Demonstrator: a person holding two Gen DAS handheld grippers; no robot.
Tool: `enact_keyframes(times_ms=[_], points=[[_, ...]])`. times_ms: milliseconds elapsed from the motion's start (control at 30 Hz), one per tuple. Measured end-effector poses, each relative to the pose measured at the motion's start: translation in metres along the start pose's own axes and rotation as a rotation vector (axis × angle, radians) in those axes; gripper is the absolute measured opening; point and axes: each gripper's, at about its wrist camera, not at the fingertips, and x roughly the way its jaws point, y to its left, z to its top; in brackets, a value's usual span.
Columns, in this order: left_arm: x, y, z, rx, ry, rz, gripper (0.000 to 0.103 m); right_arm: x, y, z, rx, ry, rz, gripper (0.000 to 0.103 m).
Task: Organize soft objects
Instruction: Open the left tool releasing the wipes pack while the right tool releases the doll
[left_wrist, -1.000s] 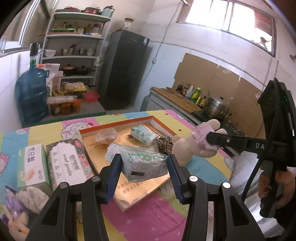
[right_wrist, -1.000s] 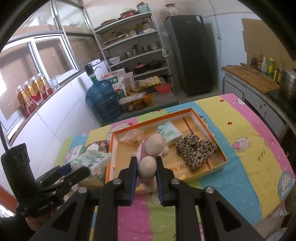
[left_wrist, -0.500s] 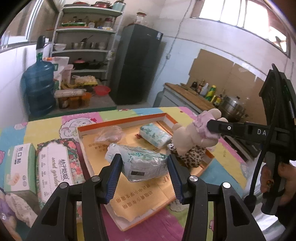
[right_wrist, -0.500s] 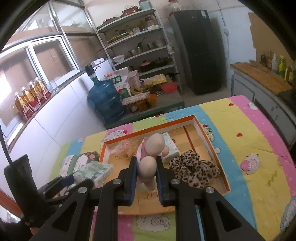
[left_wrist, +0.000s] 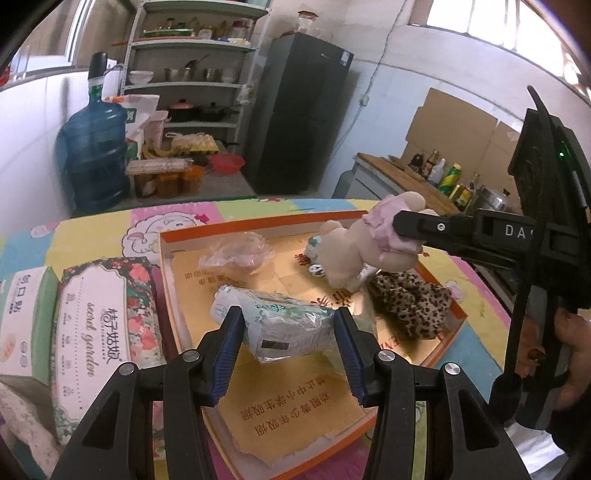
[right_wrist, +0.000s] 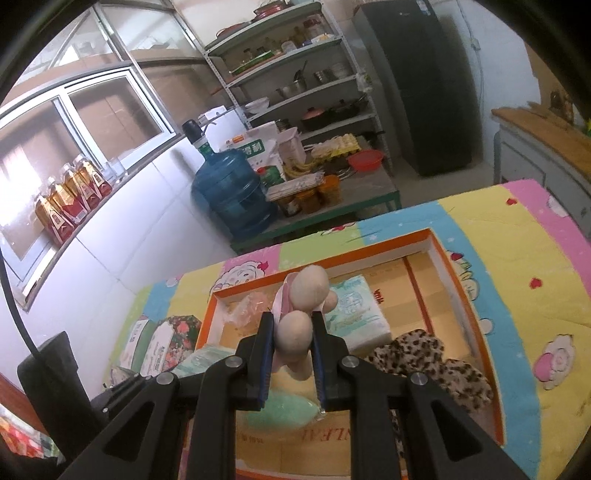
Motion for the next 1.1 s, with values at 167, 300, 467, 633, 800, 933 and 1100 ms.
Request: enact_keyframes(times_ms=[167,300,467,633,800,933,1100], points=[[0.01,0.001,-0.002,-0.006,0.011,0.011,0.051,0.017,-0.007,-0.002,0.035,0.032,0.027,0.019],[0.017,0.001,-0.003,-0.011,0.023,0.012,0.051,0.029,-0.008,-0.008,0.009,0.059,0.009,0.019],[0.023,0.002,-0.007,-0.006,0.039,0.012,0.051,0.037,-0.01,-0.015,0.012,0.095,0.01,0.02],[0.026,0.0,-0.01,0.011,0.043,0.008,0.051,0.042,-0.01,-0.019,0.01,0.121,0.004,0.021],[0.029,-0.003,-0.011,0.03,0.054,-0.006,0.051,0.044,-0.01,-0.023,0.024,0.137,-0.024,0.027],[0.028,-0.007,-0.011,0.044,0.044,0.007,0.056,0.04,-0.014,-0.027,0.04,0.132,-0.033,0.052],[0.022,-0.008,-0.01,0.044,0.032,0.003,0.064,0.032,-0.017,-0.029,0.045,0.118,-0.052,0.052]])
